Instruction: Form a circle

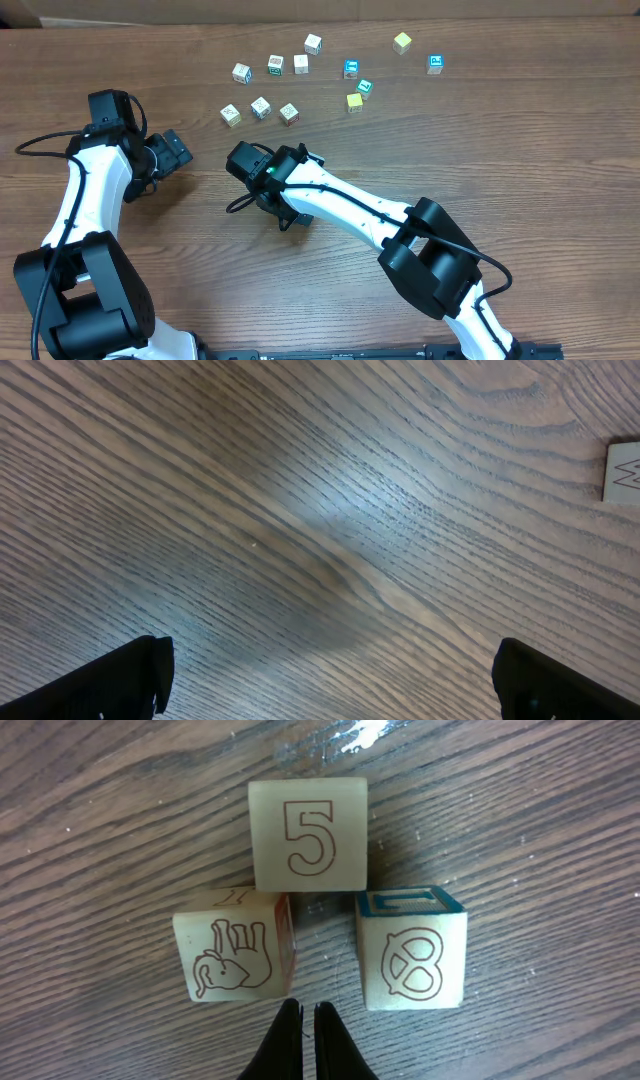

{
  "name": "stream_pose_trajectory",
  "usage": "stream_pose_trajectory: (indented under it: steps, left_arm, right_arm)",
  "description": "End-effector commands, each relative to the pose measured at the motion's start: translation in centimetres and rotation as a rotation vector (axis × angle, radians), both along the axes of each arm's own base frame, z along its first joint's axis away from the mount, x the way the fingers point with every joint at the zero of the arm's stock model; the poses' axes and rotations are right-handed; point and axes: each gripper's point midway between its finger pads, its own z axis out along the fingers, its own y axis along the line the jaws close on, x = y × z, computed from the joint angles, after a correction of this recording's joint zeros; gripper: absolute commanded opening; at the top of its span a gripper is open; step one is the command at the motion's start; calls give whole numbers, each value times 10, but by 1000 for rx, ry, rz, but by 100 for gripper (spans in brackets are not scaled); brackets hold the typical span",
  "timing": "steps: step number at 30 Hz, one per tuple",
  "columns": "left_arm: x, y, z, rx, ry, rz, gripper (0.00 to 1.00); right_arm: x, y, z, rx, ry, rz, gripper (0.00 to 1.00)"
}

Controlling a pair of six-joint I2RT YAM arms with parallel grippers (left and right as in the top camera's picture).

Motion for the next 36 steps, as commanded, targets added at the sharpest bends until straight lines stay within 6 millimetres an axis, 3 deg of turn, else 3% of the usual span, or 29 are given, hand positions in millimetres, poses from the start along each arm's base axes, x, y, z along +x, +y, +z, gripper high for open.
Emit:
stream_pose_trajectory:
  steps: [1,36]
  left_arm:
    - [1,-2,-1,-10,1,2,100]
    - [1,-2,-1,-10,1,2,99]
  right_arm:
    - [-3,-4,-4,-10,15,-15,4]
    - [-2,-2,-11,-15,18,-16,4]
